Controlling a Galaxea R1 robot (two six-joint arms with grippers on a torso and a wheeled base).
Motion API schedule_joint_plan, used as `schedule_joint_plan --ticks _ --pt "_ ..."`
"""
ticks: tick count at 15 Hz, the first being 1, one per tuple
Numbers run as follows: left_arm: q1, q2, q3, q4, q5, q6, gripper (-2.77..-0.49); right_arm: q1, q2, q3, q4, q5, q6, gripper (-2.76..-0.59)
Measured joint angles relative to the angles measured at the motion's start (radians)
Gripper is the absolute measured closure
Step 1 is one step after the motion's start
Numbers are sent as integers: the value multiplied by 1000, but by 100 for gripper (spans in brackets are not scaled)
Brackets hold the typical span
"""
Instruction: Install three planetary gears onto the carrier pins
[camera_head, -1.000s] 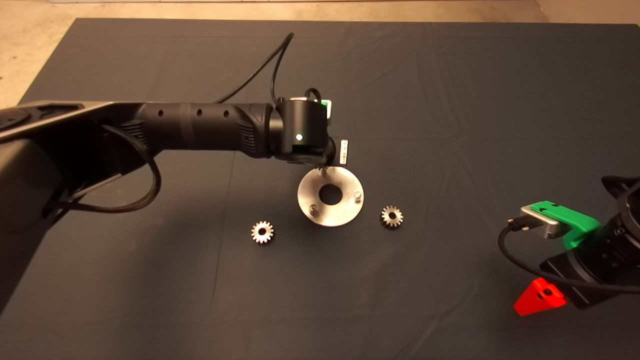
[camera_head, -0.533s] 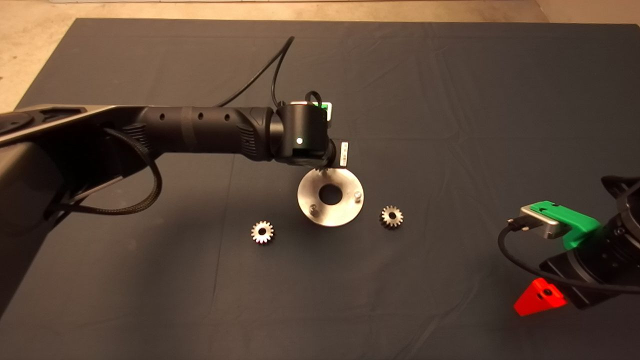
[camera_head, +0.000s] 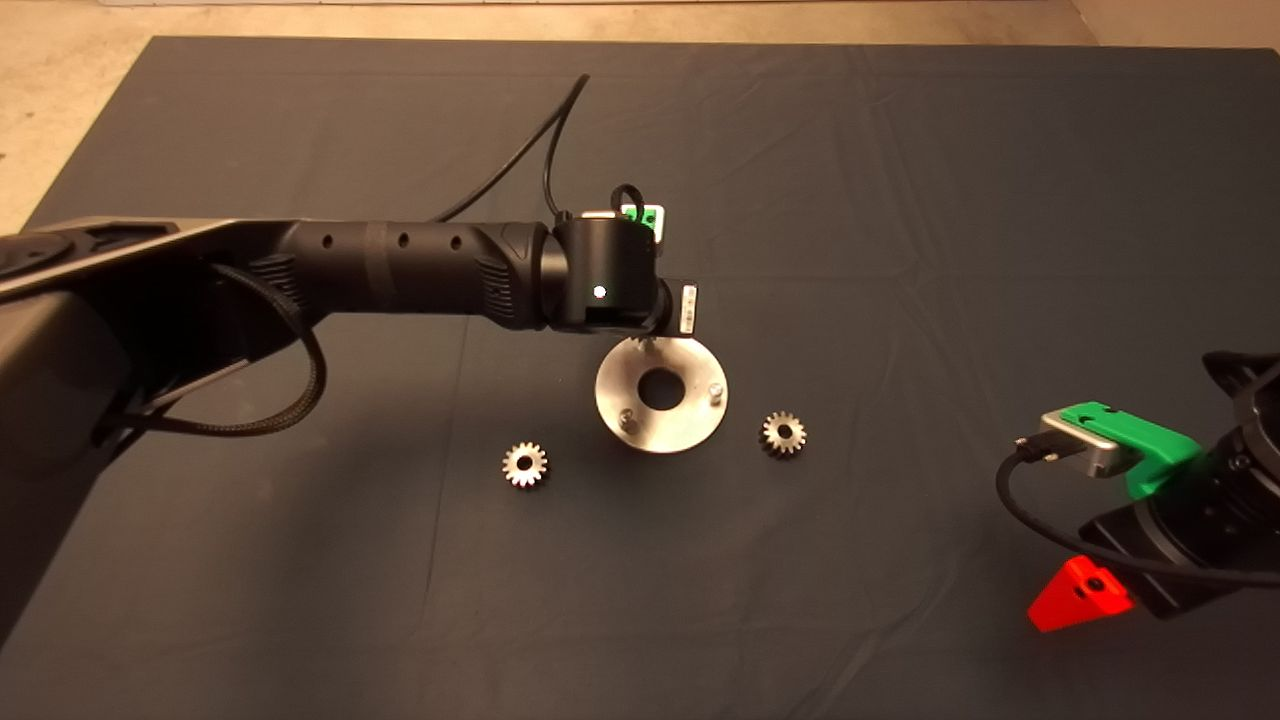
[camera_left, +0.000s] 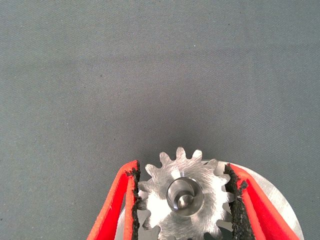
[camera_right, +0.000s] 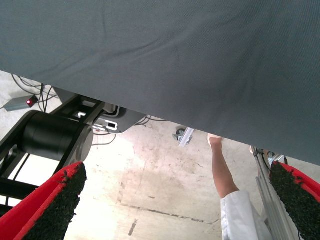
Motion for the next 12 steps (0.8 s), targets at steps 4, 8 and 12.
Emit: schedule_joint_plan --ticks 4,8,12 --pt "5 -3 61 33 78 -30 -88 0 0 0 0 1 0 -273" --pt "15 -3 71 52 79 -34 -88 0 0 0 0 0 0 -273" --pt "21 -3 71 55 80 -35 -88 0 0 0 0 0 0 -273"
